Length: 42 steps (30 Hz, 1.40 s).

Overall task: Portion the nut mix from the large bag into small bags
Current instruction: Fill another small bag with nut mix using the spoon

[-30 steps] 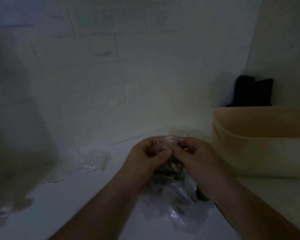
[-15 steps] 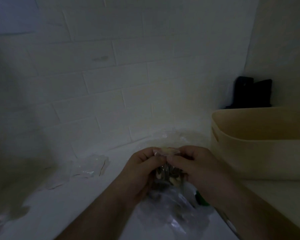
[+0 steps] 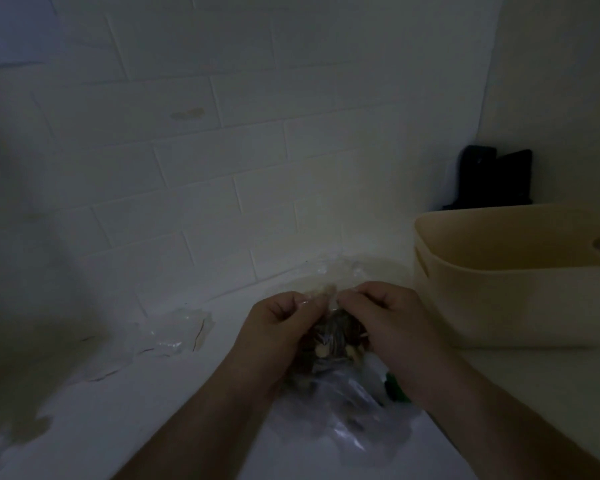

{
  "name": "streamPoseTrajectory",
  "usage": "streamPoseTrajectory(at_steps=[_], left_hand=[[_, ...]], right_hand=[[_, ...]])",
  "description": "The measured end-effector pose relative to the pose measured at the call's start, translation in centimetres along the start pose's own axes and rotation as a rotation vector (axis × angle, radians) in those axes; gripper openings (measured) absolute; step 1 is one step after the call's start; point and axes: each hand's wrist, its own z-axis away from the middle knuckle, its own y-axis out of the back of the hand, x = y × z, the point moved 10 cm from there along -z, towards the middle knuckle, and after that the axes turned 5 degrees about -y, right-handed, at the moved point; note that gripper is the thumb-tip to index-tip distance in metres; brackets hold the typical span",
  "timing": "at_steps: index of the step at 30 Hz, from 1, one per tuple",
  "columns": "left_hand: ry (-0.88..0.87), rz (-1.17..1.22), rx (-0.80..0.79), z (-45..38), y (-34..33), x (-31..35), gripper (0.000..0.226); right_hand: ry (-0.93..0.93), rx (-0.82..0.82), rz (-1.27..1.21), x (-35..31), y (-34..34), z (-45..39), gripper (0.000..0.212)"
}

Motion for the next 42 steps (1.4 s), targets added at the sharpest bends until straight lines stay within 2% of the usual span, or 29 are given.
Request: streamPoseTrajectory(at_steps=[2,5,7,9,11,14,16,19,24,26,29,35,38,41,42], left_hand=[[0.003,-0.039,0.022,0.2,0.0,0.3,0.047],[0.029,-0.010,0.026,0.3,-0.2,0.3,0.045],[0.042,0.038,-0.002,0.2,-0.4,0.1,0.032],[0.011,-0.023,-0.073,0.1,-0.6,0.3,0.020],[-0.040,-0.138,-0.143,0.4,-1.1,0.5,0.030],[-0.116,-0.197,-0.147,0.4,-1.2,1.1,0.038],[-0.131,-0.096,-0.124,0.2,-1.0,1.1,0.043],[-0.090,0.092,-0.067,-0.2,-0.3,0.8,0.044],[0.007,0.174,-0.073,0.1,-1.0,0.4,0.038],[0.027,0.109,-0.099,0.5,-1.5,0.2,0.028],[-0.074,-0.135,-0.119,0.6,-1.4,0.6,0.022],[-0.102,-0.129,-0.189,0.8,-2.1,0.5,0.029],[-0.148,-0.167,-0.094,0.5,-1.3,1.3,0.028],[-0.170,-0.203,-0.017,0.5,-0.6,2.0,0.048],[-0.170,-0.190,-0.022,0.7,-0.7,2.1,0.054]], right_hand=[[0.018,0.013,0.033,0.0,0.0,0.0,0.023],[0.029,0.037,0.034,-0.2,0.3,-0.2,0.022],[0.044,0.084,-0.007,-0.4,0.9,-0.3,0.022],[0.043,0.099,-0.081,-0.6,1.2,-0.5,0.021],[0.045,0.077,-0.121,-0.9,1.0,-0.5,0.022],[0.058,0.056,-0.109,-1.2,0.6,-0.3,0.021],[0.076,0.045,-0.100,-1.3,0.5,-0.3,0.019],[0.060,-0.075,-0.126,-0.8,-0.6,-0.3,0.018],[0.125,-0.132,-0.096,-1.0,-1.0,-0.2,0.019],[0.169,-0.120,-0.038,-1.2,-0.6,-0.2,0.021],[0.199,-0.053,0.078,-0.8,-0.1,-0.8,0.024],[0.300,0.148,0.271,-1.3,1.6,-0.9,0.016],[0.309,0.101,0.295,-1.5,1.0,-0.6,0.010],[0.289,0.036,0.279,-1.7,-0.2,-0.1,0.004],[0.281,0.014,0.276,-1.7,-0.6,0.0,0.008]])
